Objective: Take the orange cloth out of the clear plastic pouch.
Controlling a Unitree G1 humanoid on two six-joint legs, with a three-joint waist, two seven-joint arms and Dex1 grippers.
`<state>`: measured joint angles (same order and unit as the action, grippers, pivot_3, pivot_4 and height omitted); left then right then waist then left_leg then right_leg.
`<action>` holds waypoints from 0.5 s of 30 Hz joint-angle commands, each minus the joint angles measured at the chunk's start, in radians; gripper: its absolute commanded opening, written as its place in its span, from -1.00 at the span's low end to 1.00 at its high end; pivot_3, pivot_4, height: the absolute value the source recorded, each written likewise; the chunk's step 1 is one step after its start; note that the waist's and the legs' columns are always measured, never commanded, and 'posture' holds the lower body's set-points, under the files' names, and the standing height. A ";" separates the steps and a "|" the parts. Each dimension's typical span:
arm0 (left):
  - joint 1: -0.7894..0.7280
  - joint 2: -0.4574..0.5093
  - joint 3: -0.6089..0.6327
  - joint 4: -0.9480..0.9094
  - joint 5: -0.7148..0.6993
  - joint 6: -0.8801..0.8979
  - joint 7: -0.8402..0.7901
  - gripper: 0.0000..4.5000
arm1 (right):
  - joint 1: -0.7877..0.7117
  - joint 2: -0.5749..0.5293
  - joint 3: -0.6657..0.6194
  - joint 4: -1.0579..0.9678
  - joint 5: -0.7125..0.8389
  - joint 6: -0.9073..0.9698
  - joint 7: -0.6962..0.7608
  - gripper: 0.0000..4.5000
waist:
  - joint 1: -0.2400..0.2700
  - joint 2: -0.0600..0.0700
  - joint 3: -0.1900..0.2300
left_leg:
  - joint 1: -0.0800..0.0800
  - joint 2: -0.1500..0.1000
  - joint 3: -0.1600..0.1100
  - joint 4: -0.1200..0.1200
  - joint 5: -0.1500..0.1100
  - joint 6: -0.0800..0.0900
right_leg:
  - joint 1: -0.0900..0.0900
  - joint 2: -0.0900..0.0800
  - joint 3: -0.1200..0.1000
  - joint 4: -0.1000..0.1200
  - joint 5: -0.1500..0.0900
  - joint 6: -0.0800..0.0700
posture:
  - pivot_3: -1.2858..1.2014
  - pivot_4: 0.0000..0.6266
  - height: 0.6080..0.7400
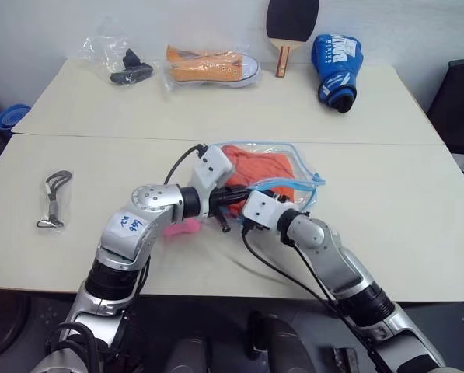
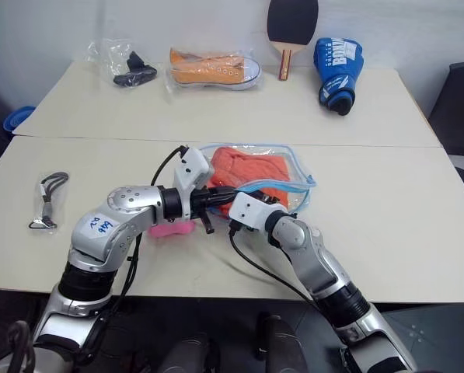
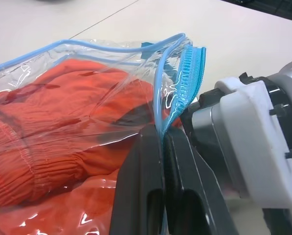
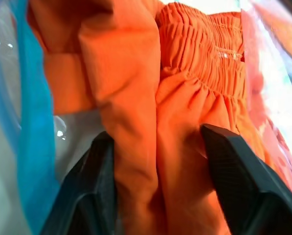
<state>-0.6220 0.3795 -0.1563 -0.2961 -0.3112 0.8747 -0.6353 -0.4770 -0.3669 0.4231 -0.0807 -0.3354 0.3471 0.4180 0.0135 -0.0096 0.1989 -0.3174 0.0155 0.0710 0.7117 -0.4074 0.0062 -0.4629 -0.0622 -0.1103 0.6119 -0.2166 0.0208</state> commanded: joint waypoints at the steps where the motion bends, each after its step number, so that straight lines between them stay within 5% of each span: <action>1: -0.016 -0.006 0.015 -0.027 -0.022 -0.007 0.005 -1.00 | 0.006 0.016 -0.040 0.063 0.005 0.027 -0.010 0.26 | -0.001 0.000 0.000 | 0.000 0.000 0.000 0.000 0.000 0.000 | 0.000 0.000 0.000 0.000 0.000 0.000 | 0.03 -0.52 1.00; 9: -0.013 -0.010 0.019 -0.030 -0.025 -0.006 0.020 -1.00 | -0.014 0.018 -0.036 0.132 -0.019 0.012 -0.011 0.26 | -0.001 0.000 0.000 | 0.000 0.000 -0.001 0.001 0.000 0.000 | 0.000 0.000 0.000 0.000 0.000 0.000 | 0.03 -0.52 1.00; 15: -0.009 -0.003 0.015 -0.022 -0.015 -0.019 0.025 -1.00 | -0.006 0.010 -0.031 0.124 -0.018 -0.007 0.005 -0.44 | 0.000 0.000 0.000 | 0.000 0.000 -0.001 0.001 0.000 0.000 | 0.000 -0.001 0.000 0.000 0.000 0.000 | 0.03 -0.52 1.00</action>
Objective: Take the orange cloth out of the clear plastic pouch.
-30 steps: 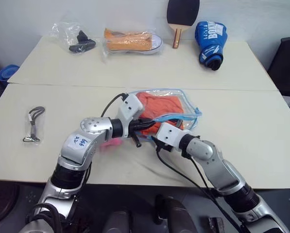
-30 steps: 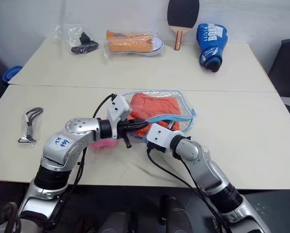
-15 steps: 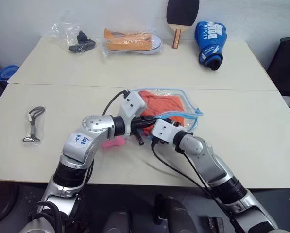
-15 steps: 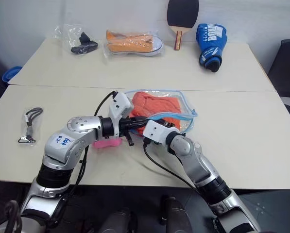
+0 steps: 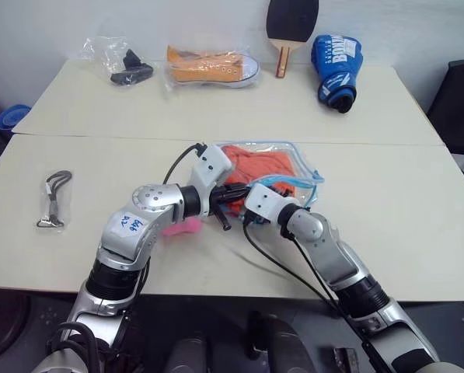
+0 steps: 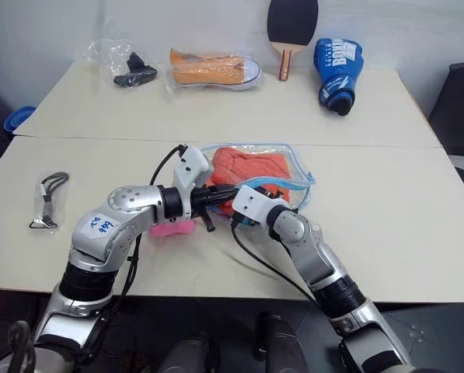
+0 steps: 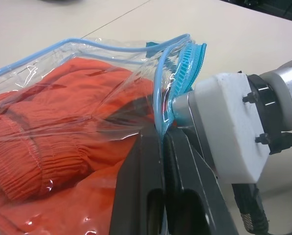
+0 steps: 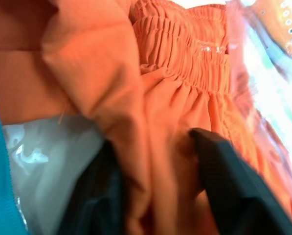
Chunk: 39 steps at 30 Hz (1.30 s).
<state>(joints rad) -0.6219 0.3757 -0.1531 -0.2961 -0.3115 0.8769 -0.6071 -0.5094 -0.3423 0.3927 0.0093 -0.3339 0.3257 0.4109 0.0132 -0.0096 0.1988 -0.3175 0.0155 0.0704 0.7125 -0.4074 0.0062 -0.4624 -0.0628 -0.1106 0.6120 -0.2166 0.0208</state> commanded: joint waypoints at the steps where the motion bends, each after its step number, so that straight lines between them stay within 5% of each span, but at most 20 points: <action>1: -0.007 0.002 0.010 -0.019 -0.011 -0.025 -0.003 -1.00 | 0.030 -0.018 -0.002 0.023 -0.019 0.016 0.016 -0.57 | 0.000 0.000 0.000 | 0.000 0.000 0.000 0.000 0.000 0.000 | 0.000 0.000 0.000 0.000 0.000 0.000 | 0.03 -0.52 1.00; 4: -0.002 0.009 -0.007 -0.009 0.010 -0.043 0.002 -1.00 | 0.049 -0.035 -0.012 -0.028 -0.014 0.022 0.037 -0.99 | 0.000 0.000 0.000 | 0.000 0.000 0.000 0.000 0.000 0.000 | 0.000 0.000 0.000 0.000 0.000 0.000 | 0.03 -0.52 1.00; 12: -0.057 -0.136 0.036 0.047 0.014 0.019 0.161 -1.00 | 0.182 -0.139 0.002 -0.291 -0.048 0.080 0.135 -0.99 | 0.010 0.000 0.000 | -0.002 0.000 -0.002 0.001 -0.001 0.001 | 0.000 0.000 -0.002 -0.002 0.000 0.001 | 0.03 -0.52 1.00; 18: -0.067 -0.080 -0.066 0.129 0.114 -0.064 0.149 -1.00 | 0.216 -0.151 -0.015 -0.356 -0.061 0.103 0.151 -0.99 | 0.004 0.000 0.000 | -0.001 0.000 -0.001 0.000 -0.001 0.001 | 0.000 0.001 -0.001 -0.001 0.000 0.001 | 0.03 -0.52 1.00; 26: -0.036 0.048 -0.240 0.265 0.296 -0.338 0.070 -1.00 | 0.357 -0.330 -0.200 -0.662 0.054 0.210 0.342 -0.99 | 0.013 0.000 0.000 | -0.002 -0.001 -0.002 0.000 -0.001 0.001 | 0.000 0.000 -0.002 -0.004 0.000 0.001 | 0.03 -0.52 1.00; 32: -0.026 0.032 -0.236 0.337 0.331 -0.410 0.064 -1.00 | 0.465 -0.499 -0.453 -0.795 0.216 0.193 0.501 -0.99 | 0.014 0.000 0.000 | -0.002 0.000 -0.002 0.000 -0.002 0.002 | 0.000 0.001 -0.002 -0.006 0.000 0.001 | 0.03 -0.52 1.00; 39: -0.074 0.051 -0.179 0.486 0.366 -0.497 0.083 -1.00 | 0.656 -0.647 -0.685 -0.540 0.308 -0.252 0.633 -0.99 | 0.012 -0.001 0.000 | -0.001 -0.001 -0.002 -0.001 -0.002 0.004 | 0.006 0.001 -0.002 -0.009 0.000 0.001 | 0.03 -0.52 1.00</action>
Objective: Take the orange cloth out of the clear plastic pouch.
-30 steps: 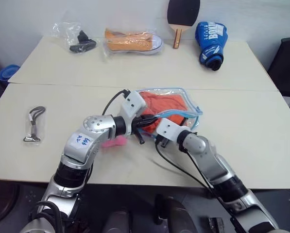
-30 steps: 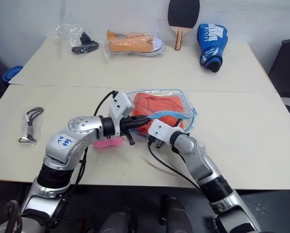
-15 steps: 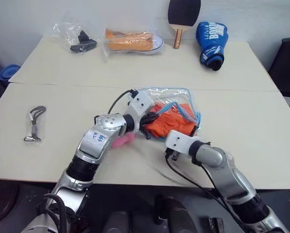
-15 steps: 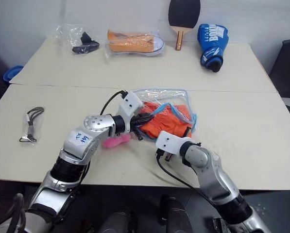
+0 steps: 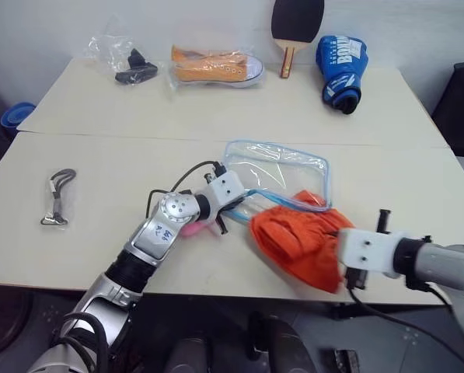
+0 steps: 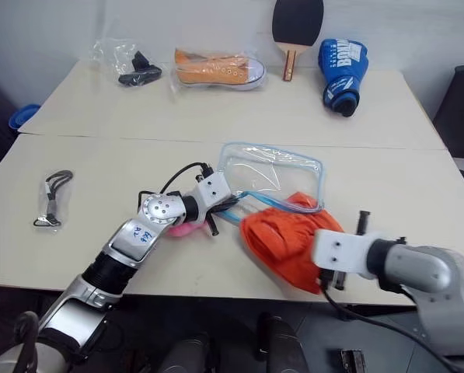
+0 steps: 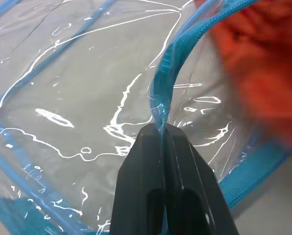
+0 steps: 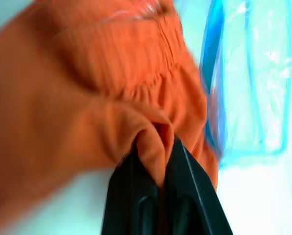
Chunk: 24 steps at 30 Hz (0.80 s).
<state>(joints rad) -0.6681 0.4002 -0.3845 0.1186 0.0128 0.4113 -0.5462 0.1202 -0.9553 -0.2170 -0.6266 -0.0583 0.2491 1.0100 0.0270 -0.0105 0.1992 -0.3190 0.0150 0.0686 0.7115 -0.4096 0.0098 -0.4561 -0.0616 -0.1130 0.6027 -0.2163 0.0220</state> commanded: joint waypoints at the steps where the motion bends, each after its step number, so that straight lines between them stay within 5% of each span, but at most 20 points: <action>1: -0.036 0.031 0.059 0.093 0.046 -0.044 0.023 -1.00 | 0.032 -0.047 -0.080 0.143 0.023 -0.236 0.035 -0.99 | -0.003 0.000 0.000 | 0.002 0.000 0.000 -0.001 0.000 0.000 | 0.002 0.000 0.000 -0.001 0.000 0.000 | 0.03 -0.52 1.00; 14: -0.082 0.115 0.149 0.236 0.088 -0.129 0.028 -1.00 | -0.319 -0.045 0.020 0.980 -0.140 -0.582 -0.322 -0.99 | -0.009 0.000 0.000 | 0.006 0.001 0.007 -0.007 0.002 -0.003 | 0.000 -0.001 0.001 0.004 0.000 0.000 | 0.03 -0.52 1.00; 24: 0.018 0.119 0.111 0.004 0.054 -0.191 -0.161 -0.90 | -0.192 0.079 0.012 0.770 0.005 -0.320 -0.292 -1.00 | -0.004 0.001 0.000 | 0.005 0.001 0.008 -0.008 0.003 -0.004 | -0.001 -0.001 0.003 0.005 0.000 0.000 | 0.03 -0.52 1.00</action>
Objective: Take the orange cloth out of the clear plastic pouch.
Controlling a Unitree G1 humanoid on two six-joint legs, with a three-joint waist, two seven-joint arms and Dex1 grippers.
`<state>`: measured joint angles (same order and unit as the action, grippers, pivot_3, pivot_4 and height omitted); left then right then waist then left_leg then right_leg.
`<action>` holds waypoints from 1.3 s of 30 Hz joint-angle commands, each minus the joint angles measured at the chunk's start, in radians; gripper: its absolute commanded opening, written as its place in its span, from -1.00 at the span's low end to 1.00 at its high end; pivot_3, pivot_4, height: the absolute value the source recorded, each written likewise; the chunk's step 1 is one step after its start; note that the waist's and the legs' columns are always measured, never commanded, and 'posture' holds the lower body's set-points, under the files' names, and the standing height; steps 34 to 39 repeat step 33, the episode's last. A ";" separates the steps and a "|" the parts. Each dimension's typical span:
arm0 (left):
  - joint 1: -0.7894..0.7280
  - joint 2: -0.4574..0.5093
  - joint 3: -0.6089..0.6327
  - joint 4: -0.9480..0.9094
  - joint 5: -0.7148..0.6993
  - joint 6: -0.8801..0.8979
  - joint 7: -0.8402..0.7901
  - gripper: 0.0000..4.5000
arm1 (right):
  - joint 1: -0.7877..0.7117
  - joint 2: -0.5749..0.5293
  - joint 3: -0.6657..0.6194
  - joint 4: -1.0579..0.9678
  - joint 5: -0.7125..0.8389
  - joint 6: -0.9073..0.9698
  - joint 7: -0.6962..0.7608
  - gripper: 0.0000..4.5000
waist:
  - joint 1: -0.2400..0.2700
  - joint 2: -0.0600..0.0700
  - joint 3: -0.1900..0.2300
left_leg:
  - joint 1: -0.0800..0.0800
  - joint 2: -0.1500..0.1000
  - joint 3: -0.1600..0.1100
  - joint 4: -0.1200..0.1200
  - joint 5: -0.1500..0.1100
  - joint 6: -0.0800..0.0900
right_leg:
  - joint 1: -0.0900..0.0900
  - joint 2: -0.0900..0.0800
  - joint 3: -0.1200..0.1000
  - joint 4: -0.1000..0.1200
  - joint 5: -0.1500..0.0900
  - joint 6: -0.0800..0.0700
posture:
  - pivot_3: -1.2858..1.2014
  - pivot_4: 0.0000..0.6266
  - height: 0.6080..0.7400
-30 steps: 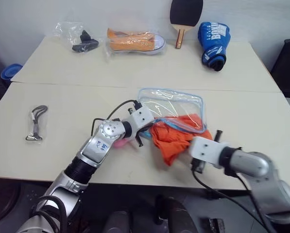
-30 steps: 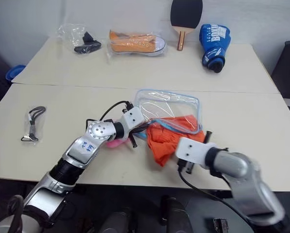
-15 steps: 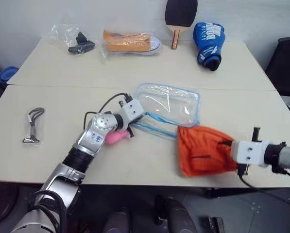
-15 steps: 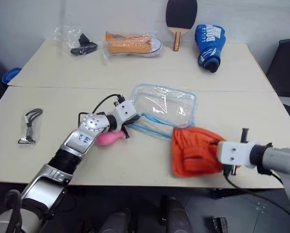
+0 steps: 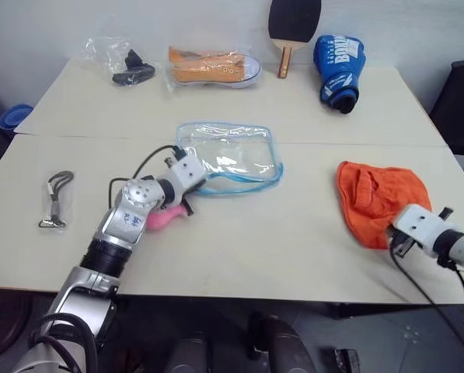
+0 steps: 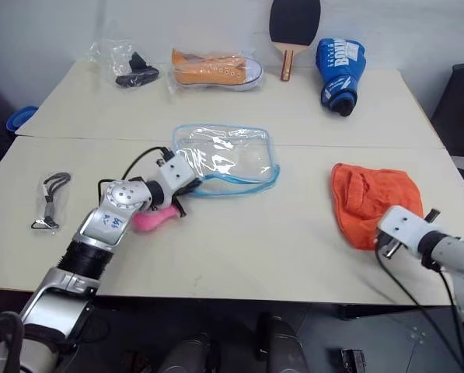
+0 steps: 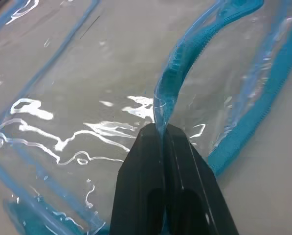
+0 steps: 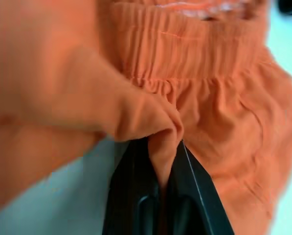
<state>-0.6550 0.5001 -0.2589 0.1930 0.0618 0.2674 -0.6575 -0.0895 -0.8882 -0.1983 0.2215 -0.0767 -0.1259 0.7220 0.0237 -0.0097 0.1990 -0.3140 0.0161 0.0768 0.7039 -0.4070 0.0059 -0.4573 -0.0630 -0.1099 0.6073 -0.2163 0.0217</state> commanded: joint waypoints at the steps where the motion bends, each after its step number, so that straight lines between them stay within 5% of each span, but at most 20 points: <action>1: 0.007 0.023 -0.015 -0.078 0.010 -0.053 -0.061 -0.79 | 0.024 0.015 -0.009 -0.093 0.029 0.080 -0.006 -0.89 | -0.001 0.000 0.000 | 0.000 0.000 0.000 0.000 0.000 0.000 | 0.000 0.000 0.000 -0.001 0.000 0.000 | 0.03 -0.52 1.00; 14: 0.037 0.114 0.065 -0.232 -0.082 0.017 -0.228 0.92 | 0.154 -0.009 -0.116 -0.347 0.095 0.299 0.013 0.99 | 0.000 0.000 0.000 | 0.003 0.000 0.003 -0.002 0.000 -0.001 | 0.000 0.001 0.003 -0.001 0.000 0.000 | 0.03 -0.52 1.00; 20: 0.084 0.221 0.253 -0.412 -0.383 0.215 -0.406 0.99 | 0.326 -0.051 -0.389 -0.529 0.368 0.565 0.237 1.00 | 0.000 0.001 0.000 | 0.000 0.000 0.002 -0.002 0.001 -0.001 | -0.003 0.001 0.003 0.001 0.000 0.000 | 0.03 -0.52 1.00; 26: 0.244 0.468 0.478 -0.424 -0.586 0.311 -0.637 0.99 | 0.446 -0.138 -0.684 -0.329 0.483 0.698 0.440 1.00 | -0.008 0.001 0.000 | 0.001 0.000 0.002 -0.004 0.000 0.000 | -0.003 0.002 0.003 -0.003 -0.001 -0.001 | 0.03 -0.52 1.00; 31: 0.323 0.608 0.581 -0.363 -0.641 0.333 -0.738 0.99 | 0.446 -0.184 -0.723 -0.152 0.467 0.660 0.476 1.00 | -0.002 0.000 0.000 | 0.000 0.000 0.002 -0.004 -0.001 0.002 | -0.003 0.003 0.004 -0.005 -0.001 -0.001 | 0.03 -0.52 1.00; 39: 0.318 0.615 0.578 -0.354 -0.639 0.321 -0.732 0.99 | 0.403 -0.191 -0.715 -0.131 0.493 0.674 0.475 1.00 | -0.001 0.001 0.000 | 0.000 -0.001 0.002 -0.004 -0.001 0.002 | -0.003 0.003 0.005 -0.006 -0.002 -0.001 | 0.03 -0.52 1.00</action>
